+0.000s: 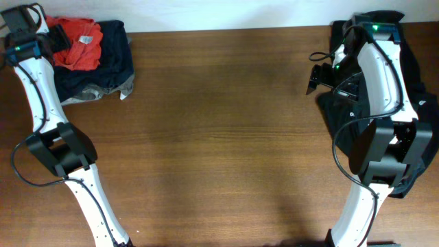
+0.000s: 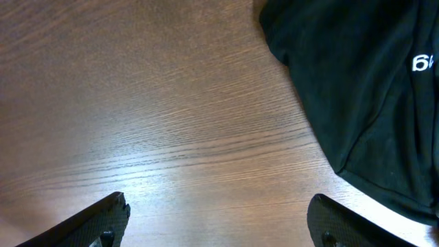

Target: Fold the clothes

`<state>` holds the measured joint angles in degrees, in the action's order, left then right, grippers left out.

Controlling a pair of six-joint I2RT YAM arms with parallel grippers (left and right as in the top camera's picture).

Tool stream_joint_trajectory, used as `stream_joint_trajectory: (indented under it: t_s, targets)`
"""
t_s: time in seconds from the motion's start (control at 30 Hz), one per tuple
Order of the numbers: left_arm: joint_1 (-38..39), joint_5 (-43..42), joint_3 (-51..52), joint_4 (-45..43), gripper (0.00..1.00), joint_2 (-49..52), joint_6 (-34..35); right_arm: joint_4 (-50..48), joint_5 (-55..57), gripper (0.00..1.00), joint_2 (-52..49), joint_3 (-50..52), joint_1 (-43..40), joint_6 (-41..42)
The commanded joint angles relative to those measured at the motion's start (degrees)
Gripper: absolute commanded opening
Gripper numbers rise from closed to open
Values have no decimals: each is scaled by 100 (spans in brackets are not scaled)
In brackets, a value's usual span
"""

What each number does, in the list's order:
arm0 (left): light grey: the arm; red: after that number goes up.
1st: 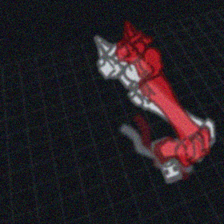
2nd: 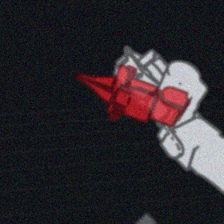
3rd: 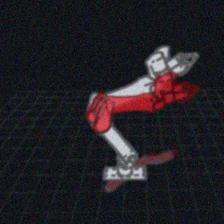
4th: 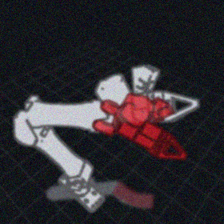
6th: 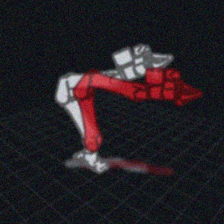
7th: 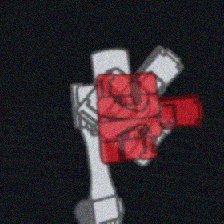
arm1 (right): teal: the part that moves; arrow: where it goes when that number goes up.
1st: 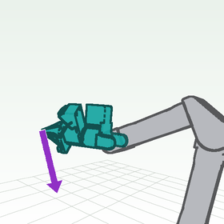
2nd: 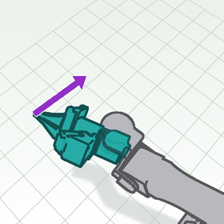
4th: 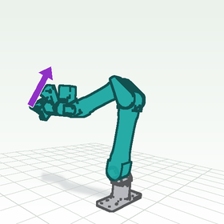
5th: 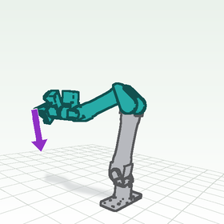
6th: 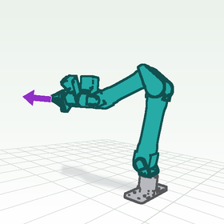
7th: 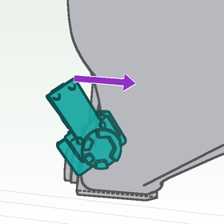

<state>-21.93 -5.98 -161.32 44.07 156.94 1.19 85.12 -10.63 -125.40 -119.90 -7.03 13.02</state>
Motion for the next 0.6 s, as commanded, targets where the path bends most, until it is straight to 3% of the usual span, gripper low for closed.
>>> stream_joint_trajectory:
  t_s: [0.0,0.07,0.2,0.37,0.57]
  targets:
    - [-20,-70,2,-146,66,164,33,15,-35,88,188,-15,33,-57]
    - [-7,-74,2,-164,62,221,33,17,-37,88,188,-15,33,-57]
    - [20,-232,2,-166,38,249,35,17,-39,88,188,-15,33,-55]
    - [114,-459,2,-225,19,247,35,15,-98,88,188,-15,70,-57]
    - [326,-522,2,-190,18,247,33,-9,-74,88,188,-15,186,-59]
